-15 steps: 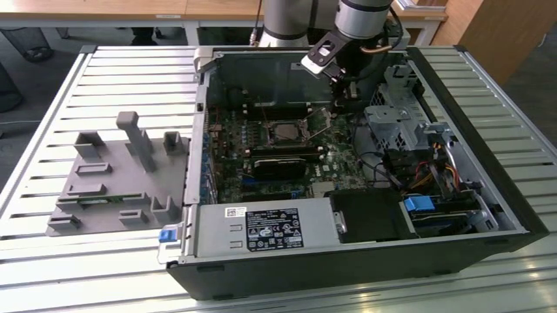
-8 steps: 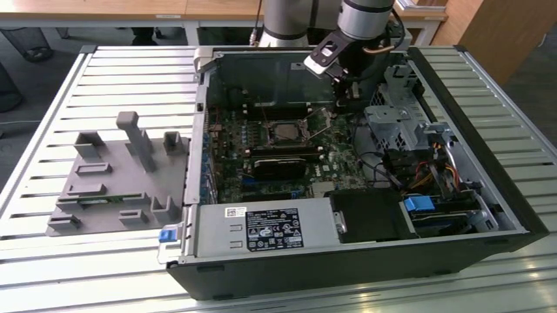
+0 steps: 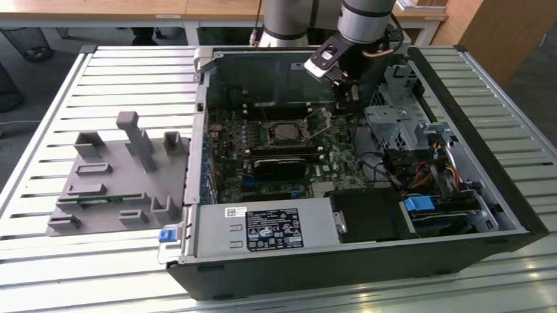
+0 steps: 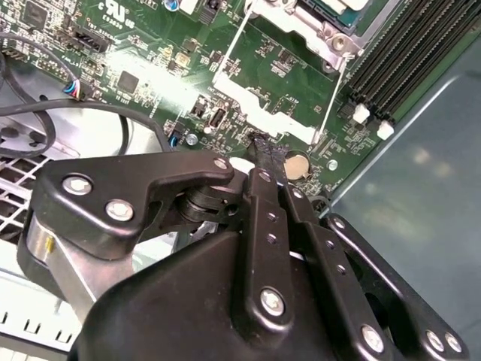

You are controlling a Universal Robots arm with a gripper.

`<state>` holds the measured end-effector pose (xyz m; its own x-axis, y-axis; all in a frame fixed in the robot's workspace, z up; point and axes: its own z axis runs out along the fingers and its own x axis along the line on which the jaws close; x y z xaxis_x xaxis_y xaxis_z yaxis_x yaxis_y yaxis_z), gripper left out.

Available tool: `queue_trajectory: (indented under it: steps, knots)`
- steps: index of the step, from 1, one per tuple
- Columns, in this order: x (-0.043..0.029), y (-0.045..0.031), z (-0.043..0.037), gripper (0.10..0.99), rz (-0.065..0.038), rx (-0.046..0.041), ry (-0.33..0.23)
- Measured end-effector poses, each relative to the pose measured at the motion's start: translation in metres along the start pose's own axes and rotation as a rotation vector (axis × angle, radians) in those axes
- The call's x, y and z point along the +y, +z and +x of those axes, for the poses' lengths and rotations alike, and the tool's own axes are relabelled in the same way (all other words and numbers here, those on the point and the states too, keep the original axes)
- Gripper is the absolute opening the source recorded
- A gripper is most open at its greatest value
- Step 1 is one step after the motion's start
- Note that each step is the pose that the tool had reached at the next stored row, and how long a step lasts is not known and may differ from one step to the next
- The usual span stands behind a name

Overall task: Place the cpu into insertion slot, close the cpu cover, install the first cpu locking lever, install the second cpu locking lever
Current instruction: 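Close the cpu cover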

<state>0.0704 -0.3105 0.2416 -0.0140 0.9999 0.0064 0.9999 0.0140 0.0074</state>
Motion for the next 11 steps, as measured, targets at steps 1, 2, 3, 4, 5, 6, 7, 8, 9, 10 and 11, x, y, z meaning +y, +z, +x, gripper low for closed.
queue_trajectory:
  steps: [1, 2, 3, 4, 5, 6, 7, 8, 9, 10, 11]
  knots:
    - [0.0002, 0.0022, 0.0001, 0.118, 0.001, 0.0, 0.0]
    - [0.0002, 0.0036, 0.0, 0.118, 0.002, 0.0, 0.0]
    - [0.0002, 0.0038, 0.0, 0.118, 0.003, -0.0003, 0.0]
    - [0.0003, 0.0038, 0.0, 0.118, 0.003, -0.0004, 0.0]
    - [0.0002, 0.0039, 0.0, 0.118, 0.003, -0.0002, 0.0]
    - [0.0002, 0.004, 0.0, 0.118, 0.003, 0.0, 0.0]
    - [0.0001, 0.004, 0.0, 0.118, 0.003, 0.0, 0.0]
    - [-0.0003, 0.004, 0.0001, 0.118, 0.003, 0.0001, 0.0]
    - [-0.0011, 0.004, 0.0001, 0.118, 0.003, 0.0, 0.0]
    - [-0.0021, 0.004, 0.0001, 0.118, 0.003, 0.0001, 0.0]
    - [-0.0035, 0.004, 0.0001, 0.118, 0.003, 0.0, 0.0]
